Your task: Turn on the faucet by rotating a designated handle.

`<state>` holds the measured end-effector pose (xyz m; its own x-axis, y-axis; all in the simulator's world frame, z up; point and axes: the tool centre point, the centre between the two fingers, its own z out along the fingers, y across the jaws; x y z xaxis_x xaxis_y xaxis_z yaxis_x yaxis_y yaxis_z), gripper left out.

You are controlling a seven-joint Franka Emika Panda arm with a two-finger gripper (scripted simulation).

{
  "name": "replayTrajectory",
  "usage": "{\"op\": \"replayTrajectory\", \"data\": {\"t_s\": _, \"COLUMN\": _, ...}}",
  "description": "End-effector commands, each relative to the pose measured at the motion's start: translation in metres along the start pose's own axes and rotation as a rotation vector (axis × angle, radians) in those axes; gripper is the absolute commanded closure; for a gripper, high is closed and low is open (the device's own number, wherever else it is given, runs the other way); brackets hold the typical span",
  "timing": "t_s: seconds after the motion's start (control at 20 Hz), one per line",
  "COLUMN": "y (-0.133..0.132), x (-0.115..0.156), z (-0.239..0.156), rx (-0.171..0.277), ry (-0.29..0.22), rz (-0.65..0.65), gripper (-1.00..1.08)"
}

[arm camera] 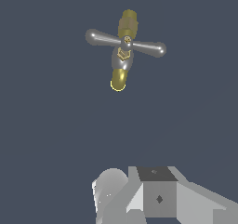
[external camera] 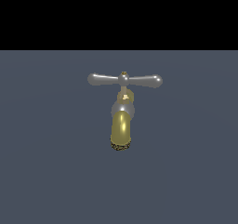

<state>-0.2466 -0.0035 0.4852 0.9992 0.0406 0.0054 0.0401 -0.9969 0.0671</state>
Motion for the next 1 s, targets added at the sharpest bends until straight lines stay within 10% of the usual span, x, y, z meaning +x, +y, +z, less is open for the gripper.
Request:
{"op": "replayTrajectory", "data": {"t_s": 0.0, "y": 0.000, "x": 0.000, "z": 0.000, "rx": 0.000, "ry": 0.000, "rz": 0.000, "gripper": 1.08}}
{"op": "replayTrajectory", "data": {"t_s": 0.95, "y": 0.016, "x": 0.004, "z": 0.016, "rx": -0.001, "ry": -0.050, "rz": 0.044, "gripper": 1.08}}
